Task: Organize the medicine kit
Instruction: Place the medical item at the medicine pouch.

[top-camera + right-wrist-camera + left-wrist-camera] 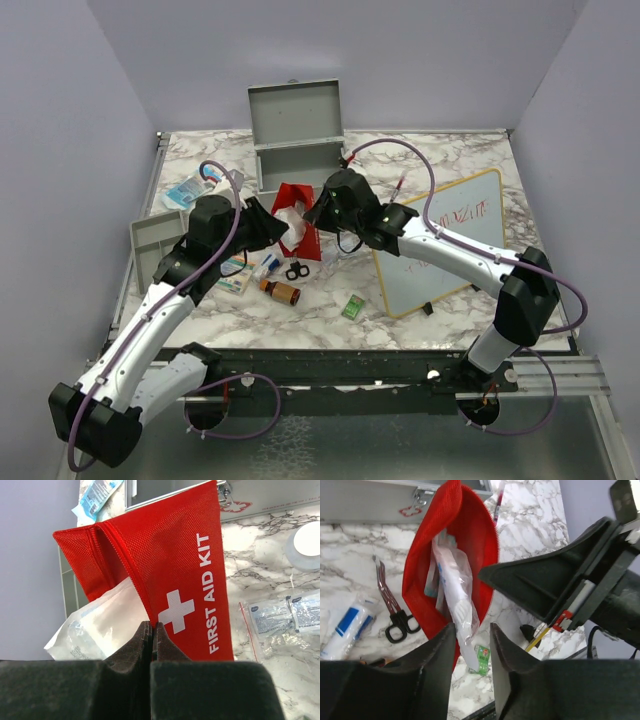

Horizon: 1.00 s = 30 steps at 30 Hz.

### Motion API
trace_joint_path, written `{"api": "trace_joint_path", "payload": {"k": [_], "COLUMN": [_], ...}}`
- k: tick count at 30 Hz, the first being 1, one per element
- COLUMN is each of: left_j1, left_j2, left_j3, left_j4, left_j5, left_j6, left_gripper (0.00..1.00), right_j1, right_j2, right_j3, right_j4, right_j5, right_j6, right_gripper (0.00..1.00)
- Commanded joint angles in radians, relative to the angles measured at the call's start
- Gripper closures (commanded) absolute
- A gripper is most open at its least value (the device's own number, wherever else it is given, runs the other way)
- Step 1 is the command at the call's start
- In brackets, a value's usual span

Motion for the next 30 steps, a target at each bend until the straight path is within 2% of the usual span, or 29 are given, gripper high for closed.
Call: {"api": "trace_joint_path", "payload": {"k": [1,3,6,12,16,21,25,30], "left_j1": [-0.003,-0.003,-0.003,-0.003,-0.003,-0.003,-0.003,-0.003], "left_j2": [0.024,0.037,0.058,0.087,0.088,0.062,0.031,0.041], "left_j3": [0.063,0.071,0.079,0.087,0.118,0.14,0.117,0.096], "left_j4": [0.034,0.034,0.035,0.024,-0.022,-0.112,-0.131,-0.13], "left_j5": [-0.023,-0.024,-0.019,-0.014,0.012,-0.003,-0.018,-0.058], "left_j6": [0.028,0.04,0.053,0.077,0.09,0.09,0.076,0.075], "left_gripper": [0.72,0.78,0.79,0.68,0.46,0.33,0.26,0.28], "right_j1": [-0.002,-0.002,-0.001,-0.002,-0.002,-0.002,-0.002,-0.002], "right_j2": [-0.024,-0.021,-0.018,-0.018,-0.019,-0.022,-0.016,-0.022], "right_j3": [-0.031,-0.037,-0.039,-0.032,-0.03,-0.024,-0.019,-0.027], "right_j4": [0.054,0.065,0.065,0.058,0.055,0.056,0.048,0.069], "right_j5": [-0.048,-0.066,-0.083,-0.079,-0.062,-0.036,-0.024,-0.04], "right_j6": [-0.01,-0.02,-0.028,-0.032,-0.034,-0.03,-0.036,-0.03], "right_gripper": [1.0,1.0,1.0,1.0,1.0,0.99,1.0,1.0]}}
